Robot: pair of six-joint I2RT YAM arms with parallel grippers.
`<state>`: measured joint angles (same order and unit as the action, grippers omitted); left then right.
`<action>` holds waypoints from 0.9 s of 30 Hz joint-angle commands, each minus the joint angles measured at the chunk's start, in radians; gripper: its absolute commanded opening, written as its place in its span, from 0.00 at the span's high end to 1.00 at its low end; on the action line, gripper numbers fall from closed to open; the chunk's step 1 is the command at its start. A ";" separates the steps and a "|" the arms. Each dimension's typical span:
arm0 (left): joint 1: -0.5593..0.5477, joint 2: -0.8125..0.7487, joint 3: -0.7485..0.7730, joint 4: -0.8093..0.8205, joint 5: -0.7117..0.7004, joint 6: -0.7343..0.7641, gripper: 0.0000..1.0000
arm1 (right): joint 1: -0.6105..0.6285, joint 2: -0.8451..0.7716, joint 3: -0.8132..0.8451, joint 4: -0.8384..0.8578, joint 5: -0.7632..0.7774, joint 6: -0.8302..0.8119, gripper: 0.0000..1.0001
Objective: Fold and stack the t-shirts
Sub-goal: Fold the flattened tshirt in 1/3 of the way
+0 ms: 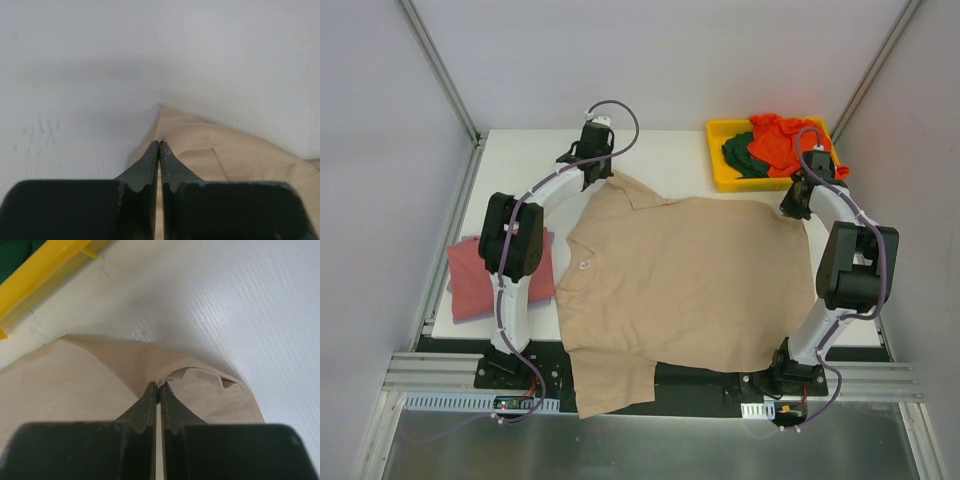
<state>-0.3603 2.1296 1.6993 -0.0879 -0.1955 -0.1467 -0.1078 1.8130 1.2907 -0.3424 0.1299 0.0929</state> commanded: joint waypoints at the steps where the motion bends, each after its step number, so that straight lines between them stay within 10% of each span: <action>1: -0.008 -0.219 -0.111 -0.004 -0.016 -0.131 1.00 | -0.007 -0.130 0.010 -0.049 0.045 -0.012 1.00; 27: -0.243 -0.959 -0.665 -0.394 -0.268 -0.545 1.00 | -0.072 -0.400 -0.094 -0.323 0.089 -0.050 0.99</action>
<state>-0.5793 1.2705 1.0920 -0.4183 -0.4210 -0.6113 -0.1646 1.4624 1.2057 -0.6106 0.1810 0.0586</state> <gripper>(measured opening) 0.003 0.019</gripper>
